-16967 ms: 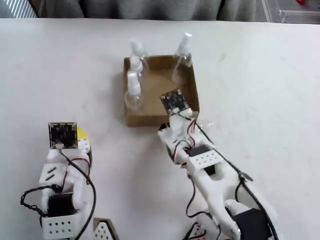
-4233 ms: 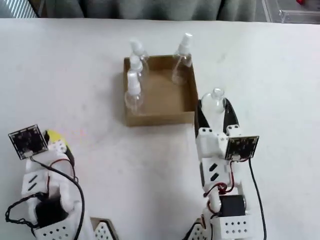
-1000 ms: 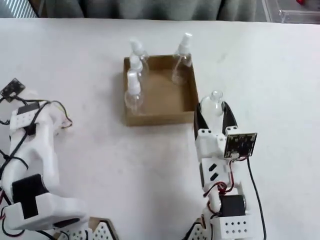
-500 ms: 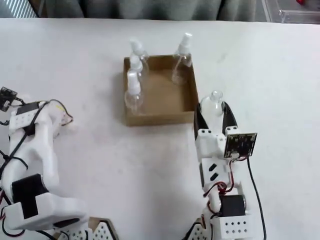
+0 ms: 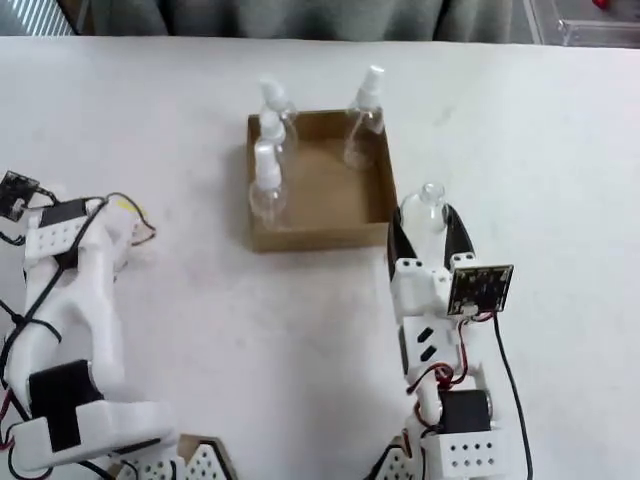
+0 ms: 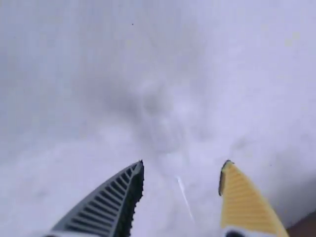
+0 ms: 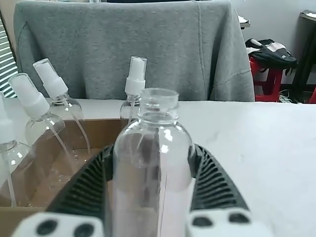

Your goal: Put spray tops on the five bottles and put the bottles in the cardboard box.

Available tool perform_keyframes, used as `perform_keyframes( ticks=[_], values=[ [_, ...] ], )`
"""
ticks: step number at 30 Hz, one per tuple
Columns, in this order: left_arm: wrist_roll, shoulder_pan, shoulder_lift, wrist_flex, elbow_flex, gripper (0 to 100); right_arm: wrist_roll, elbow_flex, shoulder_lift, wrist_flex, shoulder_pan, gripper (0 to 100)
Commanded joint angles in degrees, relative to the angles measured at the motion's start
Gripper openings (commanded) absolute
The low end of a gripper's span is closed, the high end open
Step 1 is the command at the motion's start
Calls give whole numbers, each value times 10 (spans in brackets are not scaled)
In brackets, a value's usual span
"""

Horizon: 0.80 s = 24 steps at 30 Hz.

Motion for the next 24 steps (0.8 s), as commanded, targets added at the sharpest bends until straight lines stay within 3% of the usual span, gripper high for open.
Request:
perform_keyframes(
  ticks=[1,15,21,24],
  values=[
    [11,1,21,-13,-39,218,0,5,-10,1,-5,19],
    [18,-3,76,-73,-33,215,0,5,-10,1,-5,19],
    [18,-2,103,-60,-60,212,0,5,-10,1,-5,19],
    [15,-2,104,-60,-60,116,0,5,-10,1,-5,19]
  ],
)
